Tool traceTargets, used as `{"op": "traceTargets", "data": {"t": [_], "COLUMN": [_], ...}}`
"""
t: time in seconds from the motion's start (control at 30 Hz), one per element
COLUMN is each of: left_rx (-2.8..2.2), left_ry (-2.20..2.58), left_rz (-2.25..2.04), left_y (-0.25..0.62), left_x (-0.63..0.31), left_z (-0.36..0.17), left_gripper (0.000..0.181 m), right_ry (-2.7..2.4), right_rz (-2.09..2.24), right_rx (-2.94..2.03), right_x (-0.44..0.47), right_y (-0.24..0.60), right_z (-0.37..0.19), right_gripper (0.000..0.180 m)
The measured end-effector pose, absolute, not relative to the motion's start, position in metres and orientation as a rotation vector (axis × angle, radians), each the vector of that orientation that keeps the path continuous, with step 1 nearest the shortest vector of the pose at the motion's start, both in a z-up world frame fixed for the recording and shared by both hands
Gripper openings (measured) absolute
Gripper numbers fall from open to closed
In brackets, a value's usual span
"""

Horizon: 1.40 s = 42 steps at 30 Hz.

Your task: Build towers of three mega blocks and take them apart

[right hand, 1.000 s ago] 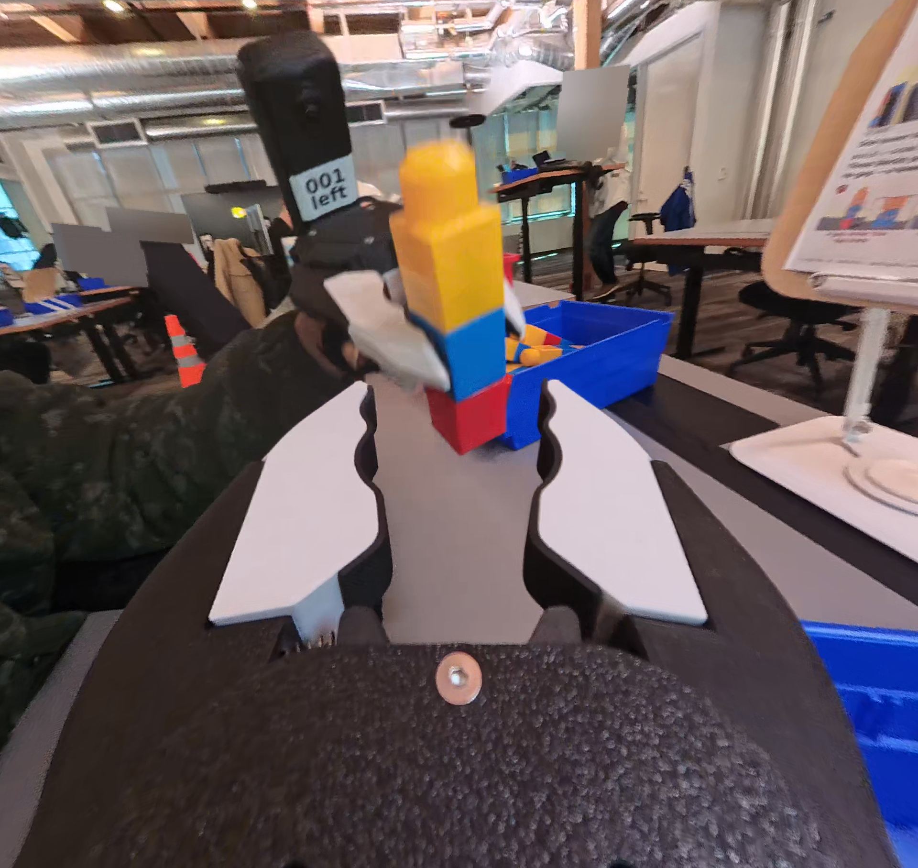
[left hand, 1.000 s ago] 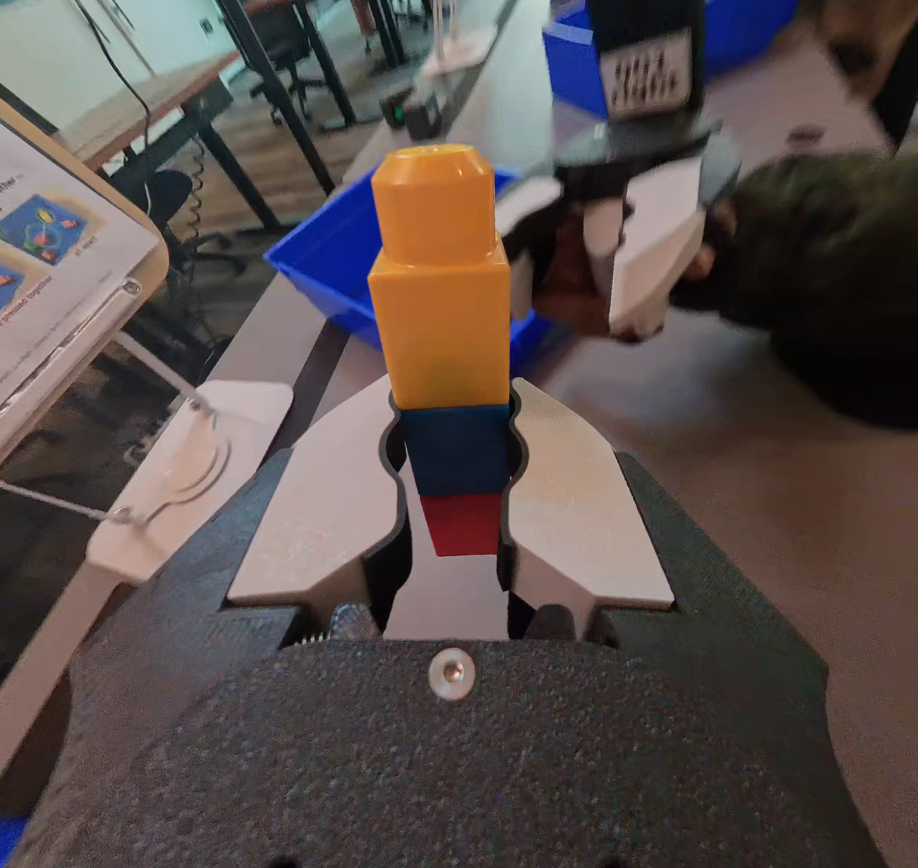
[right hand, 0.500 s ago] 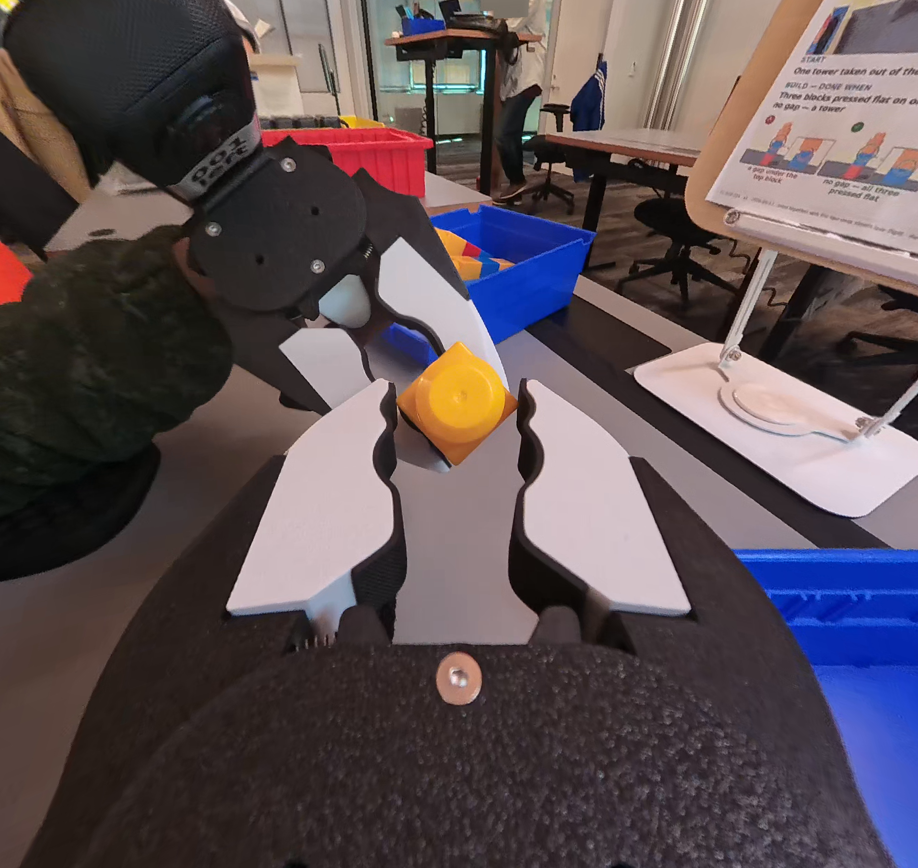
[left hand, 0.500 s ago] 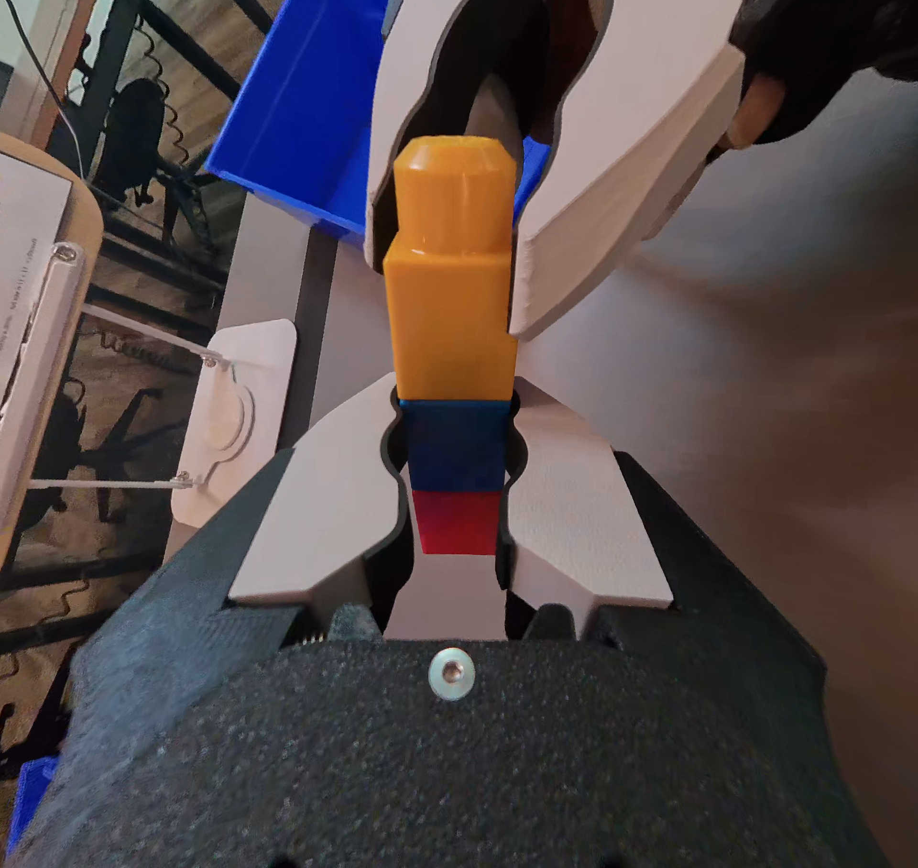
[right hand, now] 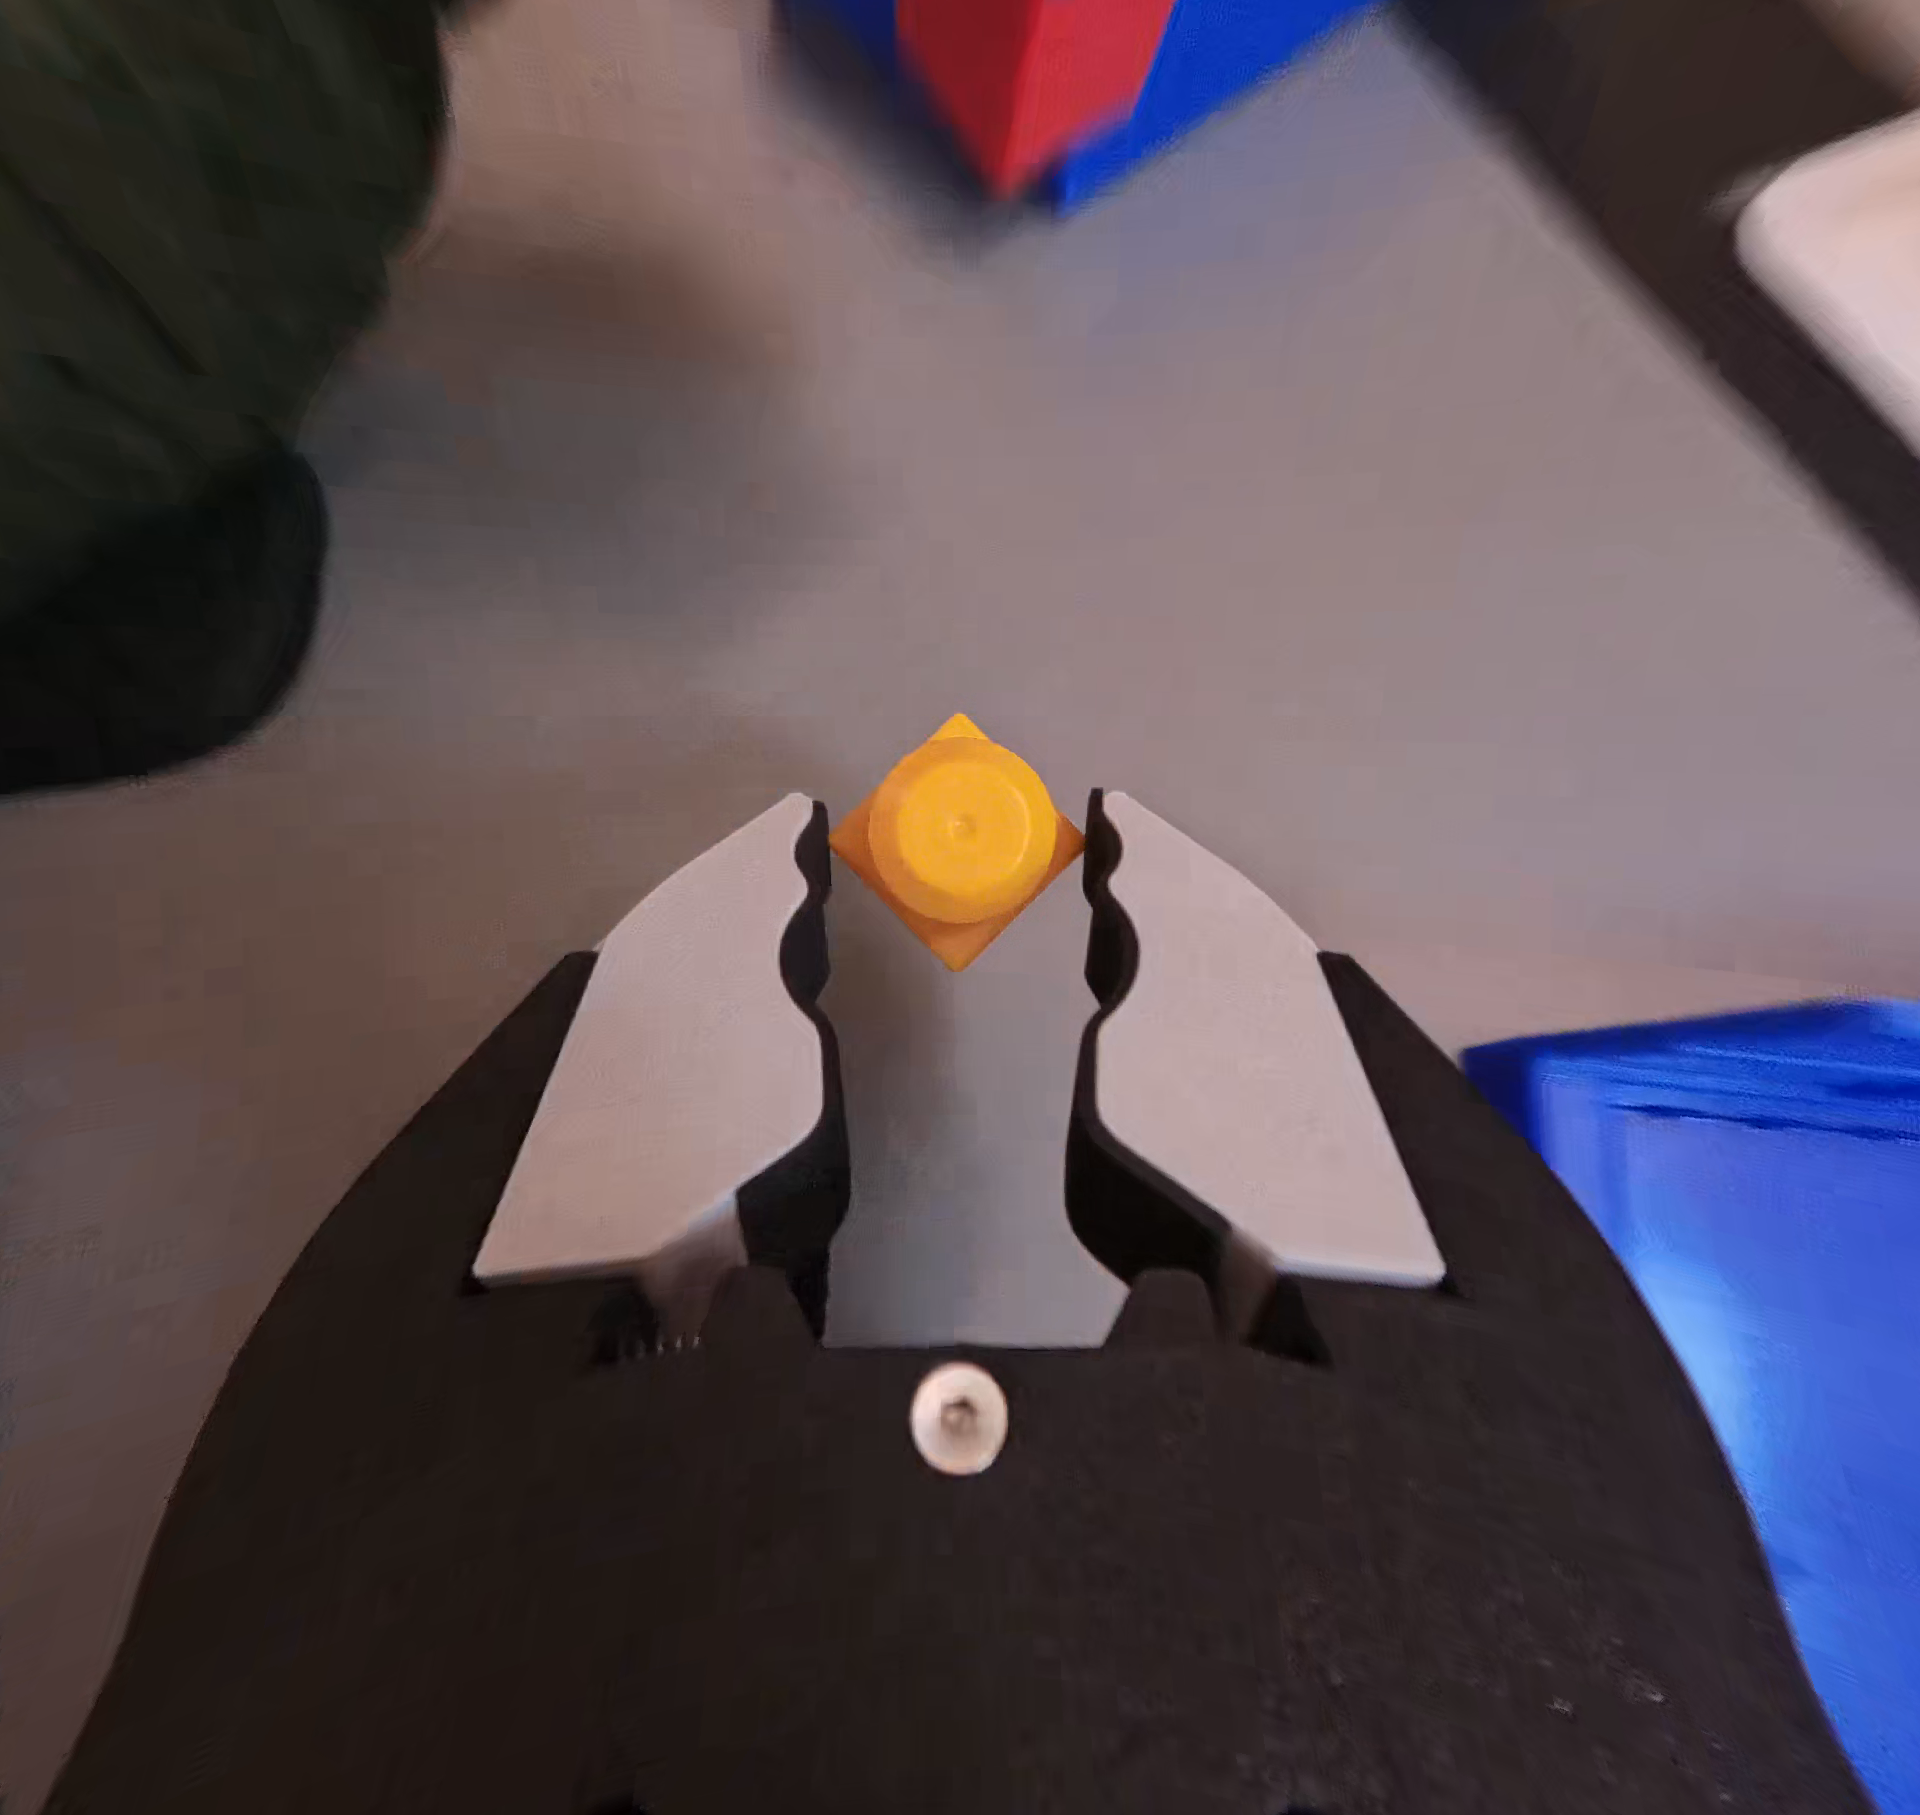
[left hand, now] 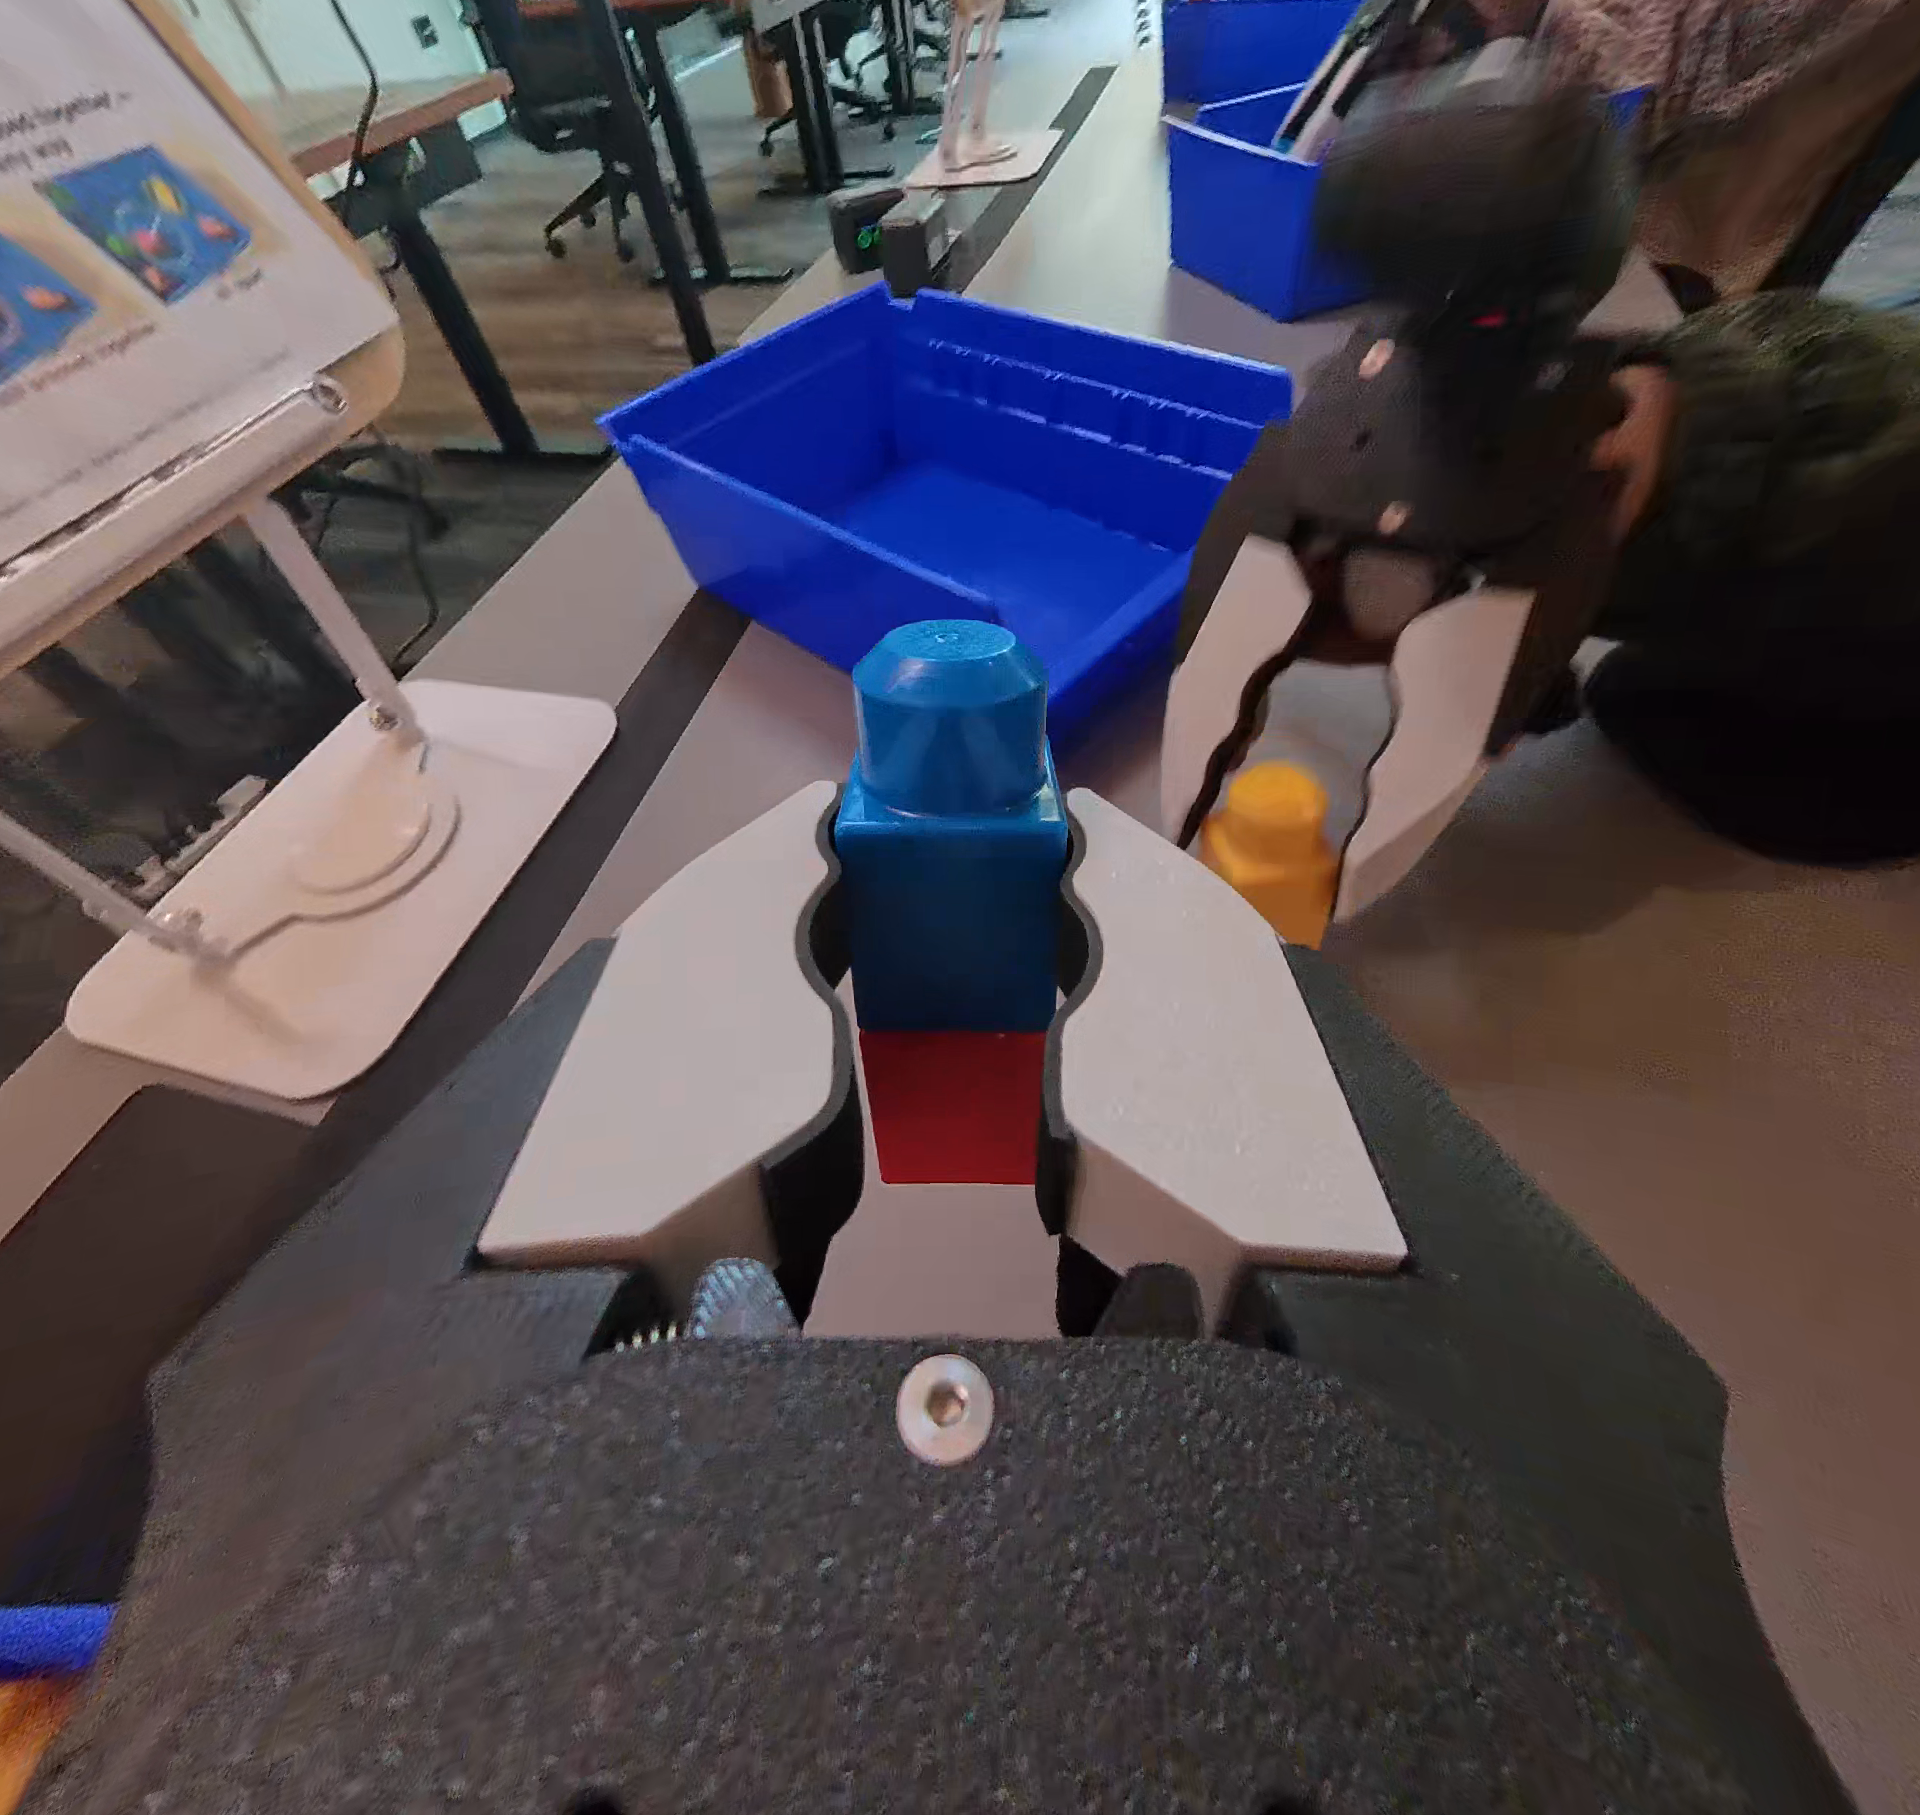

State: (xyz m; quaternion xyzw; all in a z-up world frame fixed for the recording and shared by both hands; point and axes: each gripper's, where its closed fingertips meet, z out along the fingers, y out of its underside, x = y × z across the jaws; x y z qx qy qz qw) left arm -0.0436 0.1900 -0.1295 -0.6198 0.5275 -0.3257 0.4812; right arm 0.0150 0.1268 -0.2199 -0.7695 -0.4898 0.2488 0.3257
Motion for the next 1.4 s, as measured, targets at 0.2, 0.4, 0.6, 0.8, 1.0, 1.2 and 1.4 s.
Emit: {"op": "traceTargets", "data": {"t": [0.2, 0.4, 0.6, 0.8, 1.0, 1.2, 1.4], "left_rx": [-1.446, -1.512, -1.491, -1.377, -1.348, -1.325, -1.405], "left_ry": [1.341, 1.456, 1.652, 1.567, 1.511, 1.518, 1.552], "left_rz": [-0.859, -0.643, -0.274, -0.171, -0.190, -0.185, -0.361], "left_y": [0.173, 0.177, 0.169, 0.184, 0.193, 0.191, 0.186], "left_x": [-0.031, -0.012, 0.028, 0.034, 0.029, 0.033, 0.019], "left_z": [-0.124, -0.151, -0.182, -0.172, -0.171, -0.173, -0.177], "left_gripper": [0.036, 0.036, 0.036, 0.039, 0.041, 0.042, 0.037], "right_ry": [-1.412, -1.012, -0.702, -0.627, -0.508, -0.513, -0.574], "right_rz": [0.588, 0.855, 0.957, 0.921, 1.014, 1.019, 1.011], "right_rx": [-2.170, -1.826, -1.766, -1.762, -1.687, -1.705, -1.677], "right_x": [0.005, -0.004, 0.015, 0.030, 0.056, 0.055, 0.049], "right_y": [0.124, 0.146, 0.166, 0.175, 0.179, 0.180, 0.174], "right_z": [-0.284, -0.181, -0.151, -0.146, -0.121, -0.125, -0.119], "right_gripper": [0.056, 0.066, 0.048, 0.036, 0.031, 0.031, 0.030]}}
